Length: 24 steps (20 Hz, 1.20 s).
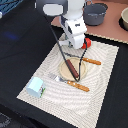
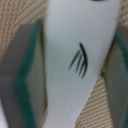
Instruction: Interact with the objects in diverse but meaningful ways.
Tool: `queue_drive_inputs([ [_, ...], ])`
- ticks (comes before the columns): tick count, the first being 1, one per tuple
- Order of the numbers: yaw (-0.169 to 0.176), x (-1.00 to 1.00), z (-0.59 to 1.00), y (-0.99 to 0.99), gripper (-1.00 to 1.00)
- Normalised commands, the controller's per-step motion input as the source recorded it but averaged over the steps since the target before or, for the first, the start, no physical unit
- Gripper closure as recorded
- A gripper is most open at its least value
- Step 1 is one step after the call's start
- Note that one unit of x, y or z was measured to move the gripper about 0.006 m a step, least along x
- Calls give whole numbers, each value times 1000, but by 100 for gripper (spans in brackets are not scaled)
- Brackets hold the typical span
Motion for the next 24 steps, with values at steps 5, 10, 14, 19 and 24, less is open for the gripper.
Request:
queue_drive_inputs([
  [5, 50, -879, 1000, 551, 100],
  [10, 42, -646, 1000, 361, 100],
  [14, -15, 491, 877, -444, 100],
  [19, -55, 747, 682, -641, 100],
  [24, -55, 744, 663, -626, 100],
])
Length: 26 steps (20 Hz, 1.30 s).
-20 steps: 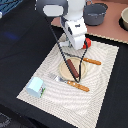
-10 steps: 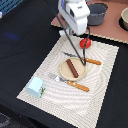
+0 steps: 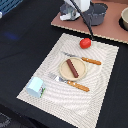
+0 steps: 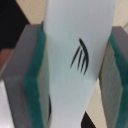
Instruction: Interact with the objects in diverse but meaningful ways.
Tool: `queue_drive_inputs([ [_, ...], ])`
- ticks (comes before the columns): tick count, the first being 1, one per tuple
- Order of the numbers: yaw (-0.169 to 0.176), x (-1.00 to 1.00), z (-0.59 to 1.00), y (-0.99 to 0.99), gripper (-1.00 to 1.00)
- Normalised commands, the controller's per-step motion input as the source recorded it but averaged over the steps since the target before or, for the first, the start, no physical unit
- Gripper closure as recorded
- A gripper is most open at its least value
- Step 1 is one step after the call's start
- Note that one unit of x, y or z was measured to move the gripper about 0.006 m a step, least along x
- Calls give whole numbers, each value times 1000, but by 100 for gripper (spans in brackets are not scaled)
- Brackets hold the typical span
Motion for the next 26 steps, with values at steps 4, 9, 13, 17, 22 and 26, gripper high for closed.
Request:
queue_drive_inputs([
  [4, -49, 722, 634, -632, 100],
  [9, -29, 668, 527, -694, 100],
  [13, -9, 581, 356, -718, 100],
  [17, -2, 528, 154, -761, 100],
  [22, 0, 524, 126, -803, 100],
  [26, -15, 535, 126, -801, 100],
])
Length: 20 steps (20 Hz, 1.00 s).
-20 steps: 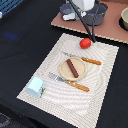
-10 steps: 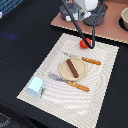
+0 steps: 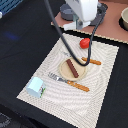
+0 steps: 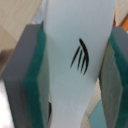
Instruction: Interact with the objects in diverse but meaningful ways.
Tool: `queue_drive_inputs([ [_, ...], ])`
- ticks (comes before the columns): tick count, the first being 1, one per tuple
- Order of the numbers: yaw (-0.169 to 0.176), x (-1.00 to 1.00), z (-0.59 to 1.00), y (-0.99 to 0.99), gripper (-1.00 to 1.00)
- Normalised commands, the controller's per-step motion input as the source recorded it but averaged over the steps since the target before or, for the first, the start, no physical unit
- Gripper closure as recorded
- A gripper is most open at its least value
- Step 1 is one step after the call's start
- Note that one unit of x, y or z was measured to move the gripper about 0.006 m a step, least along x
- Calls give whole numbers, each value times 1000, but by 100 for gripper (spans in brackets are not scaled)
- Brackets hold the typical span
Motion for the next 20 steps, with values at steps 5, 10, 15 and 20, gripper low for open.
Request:
queue_drive_inputs([
  [5, -33, 590, 118, -758, 100],
  [10, -41, 674, 42, -721, 100],
  [15, -43, 761, 0, -700, 100],
  [20, -55, 759, -55, -674, 100],
])
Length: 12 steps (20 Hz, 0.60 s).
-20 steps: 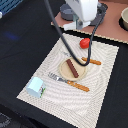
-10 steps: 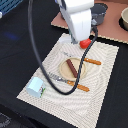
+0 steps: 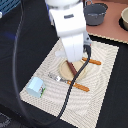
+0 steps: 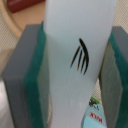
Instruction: Interact with the objects in diverse but meaningful ways.
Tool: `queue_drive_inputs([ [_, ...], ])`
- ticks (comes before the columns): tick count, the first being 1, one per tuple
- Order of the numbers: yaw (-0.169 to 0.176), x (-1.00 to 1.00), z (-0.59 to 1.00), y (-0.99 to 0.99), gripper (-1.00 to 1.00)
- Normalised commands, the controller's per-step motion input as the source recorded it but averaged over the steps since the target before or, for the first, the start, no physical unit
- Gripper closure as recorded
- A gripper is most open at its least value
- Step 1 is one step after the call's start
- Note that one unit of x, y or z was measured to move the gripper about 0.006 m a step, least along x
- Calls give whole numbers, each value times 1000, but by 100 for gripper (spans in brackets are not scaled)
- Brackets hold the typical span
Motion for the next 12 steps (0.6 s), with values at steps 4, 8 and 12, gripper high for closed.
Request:
queue_drive_inputs([
  [4, -101, 339, -426, -441, 100],
  [8, -78, 206, -486, -162, 100],
  [12, -65, 271, -421, -126, 100],
])
